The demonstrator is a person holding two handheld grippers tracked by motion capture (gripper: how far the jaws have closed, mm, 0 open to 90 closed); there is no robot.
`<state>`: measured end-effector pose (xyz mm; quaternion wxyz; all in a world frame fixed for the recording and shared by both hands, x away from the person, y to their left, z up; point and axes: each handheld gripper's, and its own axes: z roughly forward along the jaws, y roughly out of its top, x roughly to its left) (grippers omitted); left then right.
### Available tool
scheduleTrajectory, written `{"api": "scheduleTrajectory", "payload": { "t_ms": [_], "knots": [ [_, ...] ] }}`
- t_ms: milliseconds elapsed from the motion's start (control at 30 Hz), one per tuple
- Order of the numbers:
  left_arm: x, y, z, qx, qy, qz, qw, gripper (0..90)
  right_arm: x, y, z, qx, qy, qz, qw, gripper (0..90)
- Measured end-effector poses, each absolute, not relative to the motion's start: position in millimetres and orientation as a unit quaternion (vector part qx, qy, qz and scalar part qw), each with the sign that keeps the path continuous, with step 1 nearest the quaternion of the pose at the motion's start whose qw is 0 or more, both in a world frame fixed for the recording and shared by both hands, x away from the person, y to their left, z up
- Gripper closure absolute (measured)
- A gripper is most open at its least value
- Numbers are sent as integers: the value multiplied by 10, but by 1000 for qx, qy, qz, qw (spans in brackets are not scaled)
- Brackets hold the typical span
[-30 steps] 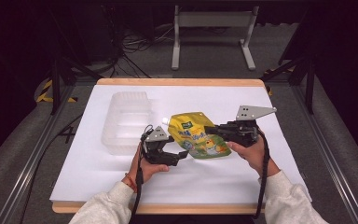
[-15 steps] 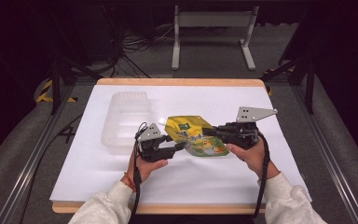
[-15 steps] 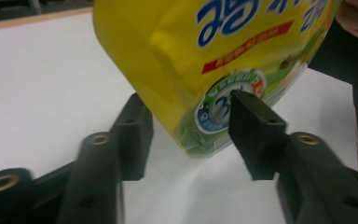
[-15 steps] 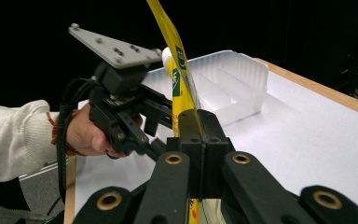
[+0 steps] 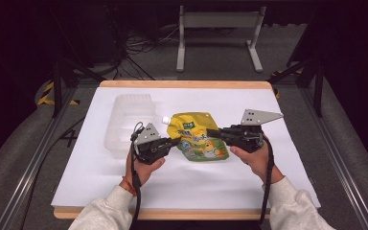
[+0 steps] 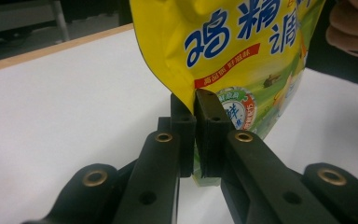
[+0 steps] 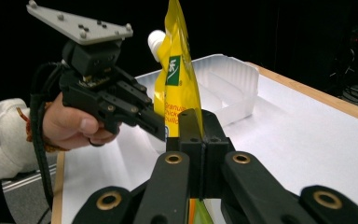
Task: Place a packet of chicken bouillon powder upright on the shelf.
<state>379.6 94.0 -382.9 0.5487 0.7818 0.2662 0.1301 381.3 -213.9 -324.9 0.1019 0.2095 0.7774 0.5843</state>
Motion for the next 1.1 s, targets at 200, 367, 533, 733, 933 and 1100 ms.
{"api": "scheduleTrajectory", "payload": {
  "t_ms": [200,367,533,733,933,1100],
  "knots": [
    [3781,1054,-3706,784,272,175,530,879,3797,-1974,-3236,195,788,569,128,900],
    [3775,1123,-3644,782,276,191,525,879,3806,-1893,-3222,190,790,566,135,900],
    [3778,1252,-3562,780,280,209,520,879,3840,-1721,-3187,183,788,571,140,900],
    [3767,1447,-3468,777,286,237,509,878,3871,-1534,-3151,176,788,573,141,900],
    [3770,1594,-3445,769,300,252,505,878,3907,-1347,-3138,169,790,572,140,900],
    [3754,1721,-3419,763,308,263,503,877,3947,-1193,-3133,165,792,571,137,900]
  ]
}}
